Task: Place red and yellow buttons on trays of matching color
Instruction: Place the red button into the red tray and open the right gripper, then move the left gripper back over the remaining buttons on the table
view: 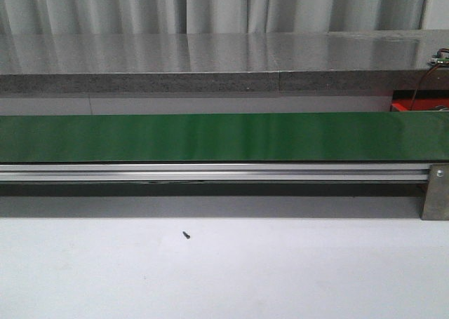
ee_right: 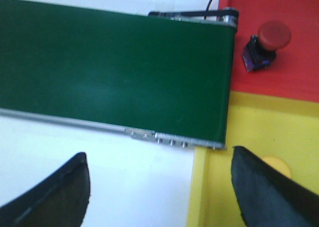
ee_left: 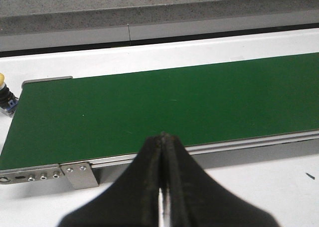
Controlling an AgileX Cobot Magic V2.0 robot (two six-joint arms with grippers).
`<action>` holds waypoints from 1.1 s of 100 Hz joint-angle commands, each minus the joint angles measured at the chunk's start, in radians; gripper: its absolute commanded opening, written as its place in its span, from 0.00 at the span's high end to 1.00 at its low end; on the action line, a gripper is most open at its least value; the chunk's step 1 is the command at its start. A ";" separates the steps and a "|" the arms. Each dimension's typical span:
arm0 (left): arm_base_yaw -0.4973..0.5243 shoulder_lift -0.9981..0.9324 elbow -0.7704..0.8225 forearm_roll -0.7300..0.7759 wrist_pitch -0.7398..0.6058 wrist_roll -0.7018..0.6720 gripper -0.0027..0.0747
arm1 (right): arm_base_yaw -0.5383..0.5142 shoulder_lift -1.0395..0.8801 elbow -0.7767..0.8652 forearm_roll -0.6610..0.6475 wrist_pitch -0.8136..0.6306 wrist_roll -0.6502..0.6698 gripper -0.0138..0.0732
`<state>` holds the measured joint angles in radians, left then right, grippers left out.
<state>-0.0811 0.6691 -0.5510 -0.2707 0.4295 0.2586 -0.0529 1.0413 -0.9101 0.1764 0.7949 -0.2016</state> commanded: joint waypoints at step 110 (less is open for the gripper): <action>-0.008 0.006 -0.028 -0.011 -0.058 -0.004 0.83 | -0.001 -0.308 0.141 0.002 -0.050 -0.002 0.92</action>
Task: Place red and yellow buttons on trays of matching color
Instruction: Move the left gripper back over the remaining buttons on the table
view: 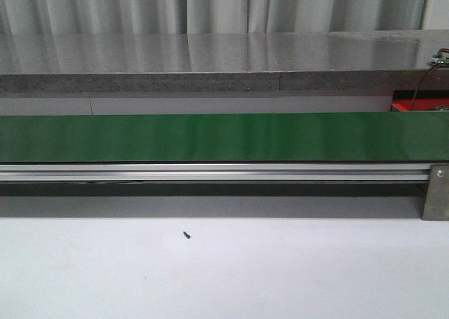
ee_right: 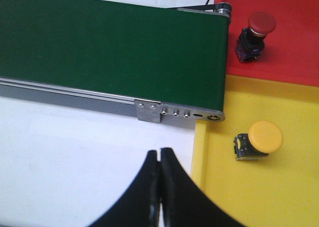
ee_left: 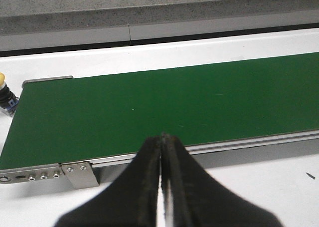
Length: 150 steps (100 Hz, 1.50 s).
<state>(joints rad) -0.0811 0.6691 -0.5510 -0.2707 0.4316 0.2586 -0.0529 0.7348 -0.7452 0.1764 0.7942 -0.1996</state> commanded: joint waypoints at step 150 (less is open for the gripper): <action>0.541 0.770 -0.645 0.125 0.230 -0.139 0.16 | -0.001 -0.001 -0.023 0.002 -0.050 -0.004 0.92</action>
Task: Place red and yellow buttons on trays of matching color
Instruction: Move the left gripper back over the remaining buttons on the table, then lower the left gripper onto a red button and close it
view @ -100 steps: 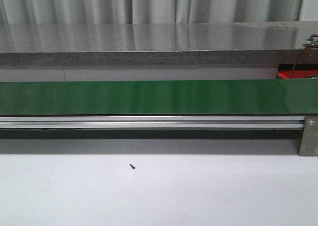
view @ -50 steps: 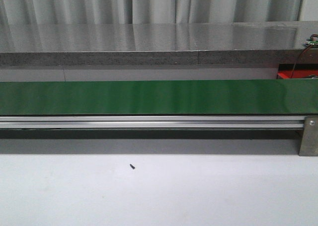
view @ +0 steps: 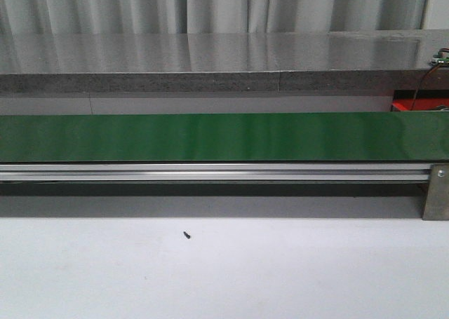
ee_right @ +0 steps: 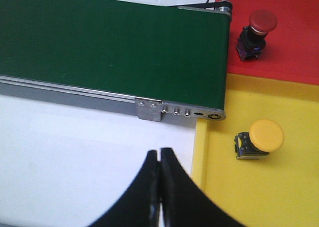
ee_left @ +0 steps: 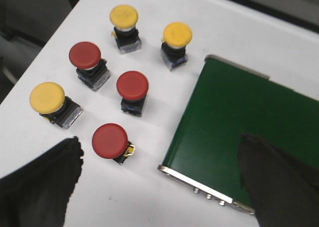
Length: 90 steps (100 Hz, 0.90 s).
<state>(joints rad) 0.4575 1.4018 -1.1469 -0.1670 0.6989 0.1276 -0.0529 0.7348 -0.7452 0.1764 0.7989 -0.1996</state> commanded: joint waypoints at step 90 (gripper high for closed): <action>0.050 0.387 -0.150 0.026 -0.115 -0.008 0.16 | -0.001 -0.001 -0.023 0.002 -0.055 -0.004 0.92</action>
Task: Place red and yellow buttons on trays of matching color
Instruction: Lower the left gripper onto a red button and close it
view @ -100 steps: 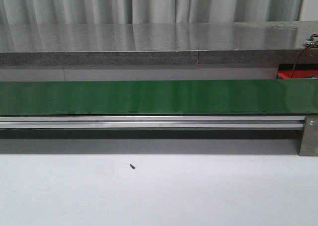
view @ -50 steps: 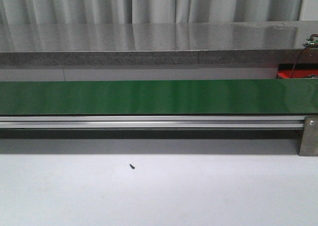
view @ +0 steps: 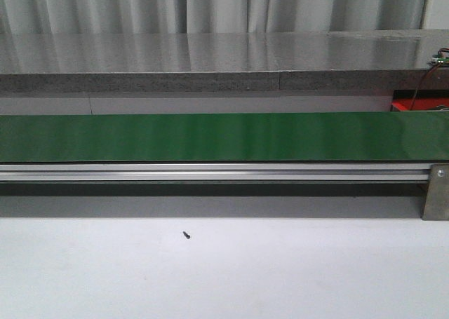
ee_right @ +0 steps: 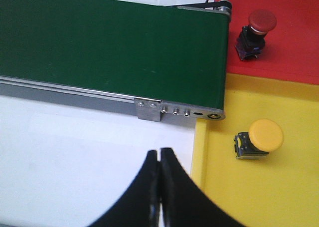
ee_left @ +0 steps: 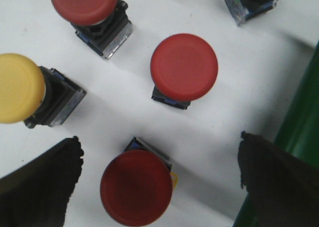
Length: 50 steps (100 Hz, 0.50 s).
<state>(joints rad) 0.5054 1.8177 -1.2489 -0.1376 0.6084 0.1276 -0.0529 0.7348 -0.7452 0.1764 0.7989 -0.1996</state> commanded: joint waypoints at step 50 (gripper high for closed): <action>0.002 -0.004 -0.050 -0.004 0.030 -0.008 0.16 | -0.001 -0.001 -0.023 0.002 -0.055 -0.004 0.92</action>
<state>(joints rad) 0.5054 1.8569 -1.2675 -0.1348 0.6498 0.1276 -0.0529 0.7348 -0.7452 0.1764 0.7989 -0.1996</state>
